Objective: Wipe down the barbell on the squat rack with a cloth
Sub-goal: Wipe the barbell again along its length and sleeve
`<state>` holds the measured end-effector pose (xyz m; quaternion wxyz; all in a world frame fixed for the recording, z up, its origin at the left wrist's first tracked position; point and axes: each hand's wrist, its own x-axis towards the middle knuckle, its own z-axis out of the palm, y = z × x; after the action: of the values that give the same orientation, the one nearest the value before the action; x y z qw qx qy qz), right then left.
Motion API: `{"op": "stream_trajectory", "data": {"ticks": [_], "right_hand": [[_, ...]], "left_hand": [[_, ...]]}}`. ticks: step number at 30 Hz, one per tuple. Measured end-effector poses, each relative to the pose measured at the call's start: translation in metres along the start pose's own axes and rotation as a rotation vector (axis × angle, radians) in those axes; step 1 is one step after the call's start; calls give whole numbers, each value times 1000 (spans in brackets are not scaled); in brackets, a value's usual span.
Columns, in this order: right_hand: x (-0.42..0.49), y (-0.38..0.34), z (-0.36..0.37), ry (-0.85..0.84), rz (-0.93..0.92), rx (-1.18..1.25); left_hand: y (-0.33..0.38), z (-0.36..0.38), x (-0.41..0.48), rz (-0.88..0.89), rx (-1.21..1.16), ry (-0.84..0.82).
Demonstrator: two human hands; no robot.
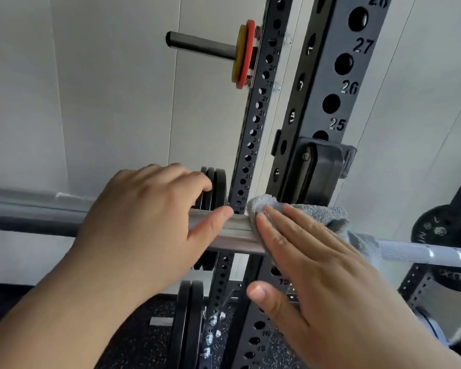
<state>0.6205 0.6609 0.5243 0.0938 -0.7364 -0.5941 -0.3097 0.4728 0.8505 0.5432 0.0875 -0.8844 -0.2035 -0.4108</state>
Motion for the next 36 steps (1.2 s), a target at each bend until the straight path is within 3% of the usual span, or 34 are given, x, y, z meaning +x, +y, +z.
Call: {"op": "stream_trajectory", "data": {"ticks": [2, 6, 11, 18, 21, 27, 32, 36], "right_hand": [[14, -3, -7, -32, 33, -21], [53, 1, -12, -167, 49, -29], [72, -2, -1, -97, 110, -95], [67, -40, -4, -129, -10, 174], [58, -22, -12, -96, 72, 118], [51, -15, 6, -36, 160, -143], [67, -67, 39, 159, 118, -5], [67, -65, 36, 125, 34, 18]], "left_hand": [[-3, 10, 4, -96, 97, -103], [-3, 24, -3, -81, 124, 5], [-5, 36, -22, -14, 146, 173], [-19, 27, -31, 39, -21, 179], [-38, 11, -21, 37, -12, 198], [-48, 15, -12, 12, 135, 18], [-47, 9, -6, -27, 146, -8], [-48, 7, 1, -39, 195, -61]]}}
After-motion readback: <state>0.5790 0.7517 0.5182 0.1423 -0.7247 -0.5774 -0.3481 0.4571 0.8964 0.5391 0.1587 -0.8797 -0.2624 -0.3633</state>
